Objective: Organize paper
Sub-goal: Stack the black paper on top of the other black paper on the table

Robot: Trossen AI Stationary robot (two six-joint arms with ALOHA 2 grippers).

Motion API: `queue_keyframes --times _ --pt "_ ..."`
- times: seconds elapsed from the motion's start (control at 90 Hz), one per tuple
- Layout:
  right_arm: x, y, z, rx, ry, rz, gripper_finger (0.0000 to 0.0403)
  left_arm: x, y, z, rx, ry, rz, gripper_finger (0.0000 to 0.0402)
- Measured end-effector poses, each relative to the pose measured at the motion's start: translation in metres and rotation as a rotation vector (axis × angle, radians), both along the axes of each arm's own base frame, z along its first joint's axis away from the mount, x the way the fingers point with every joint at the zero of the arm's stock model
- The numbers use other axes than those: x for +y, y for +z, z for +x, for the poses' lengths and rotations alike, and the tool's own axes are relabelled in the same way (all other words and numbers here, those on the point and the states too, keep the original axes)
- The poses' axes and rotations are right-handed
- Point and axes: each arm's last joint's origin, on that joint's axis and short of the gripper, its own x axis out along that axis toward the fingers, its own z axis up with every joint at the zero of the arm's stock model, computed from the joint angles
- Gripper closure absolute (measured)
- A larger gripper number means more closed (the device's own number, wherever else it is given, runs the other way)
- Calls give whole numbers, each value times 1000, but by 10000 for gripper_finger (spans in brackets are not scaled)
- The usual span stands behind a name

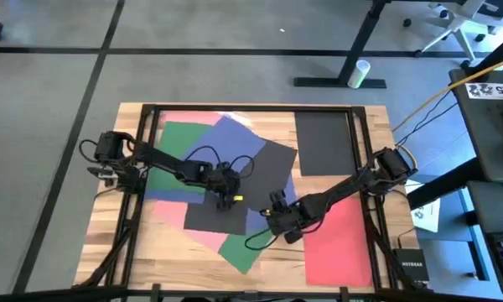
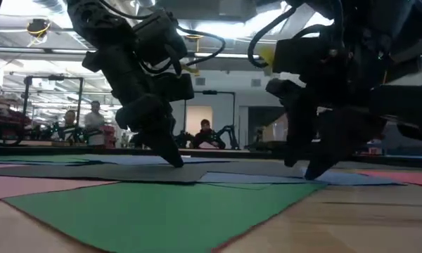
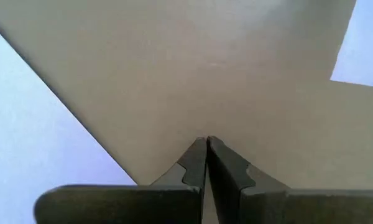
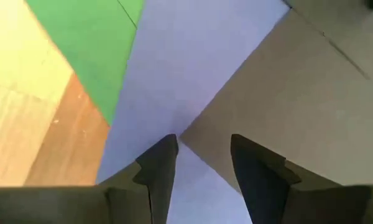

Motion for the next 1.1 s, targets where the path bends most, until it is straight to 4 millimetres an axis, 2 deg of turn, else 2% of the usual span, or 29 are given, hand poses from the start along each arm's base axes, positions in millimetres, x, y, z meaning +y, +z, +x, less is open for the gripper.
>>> queue_keyframes --times 0.311,0.722,1.1 --pt "-8 -2 6 -50 -51 -83 256 0 0 0 1 0 0 402" --pt "-6 -2 7 -51 -41 -36 256 -1 0 0 2 -10 -14 402" --pt "-7 -1 8 -68 -53 -46 256 -12 -3 -7 74 -25 -22 402"
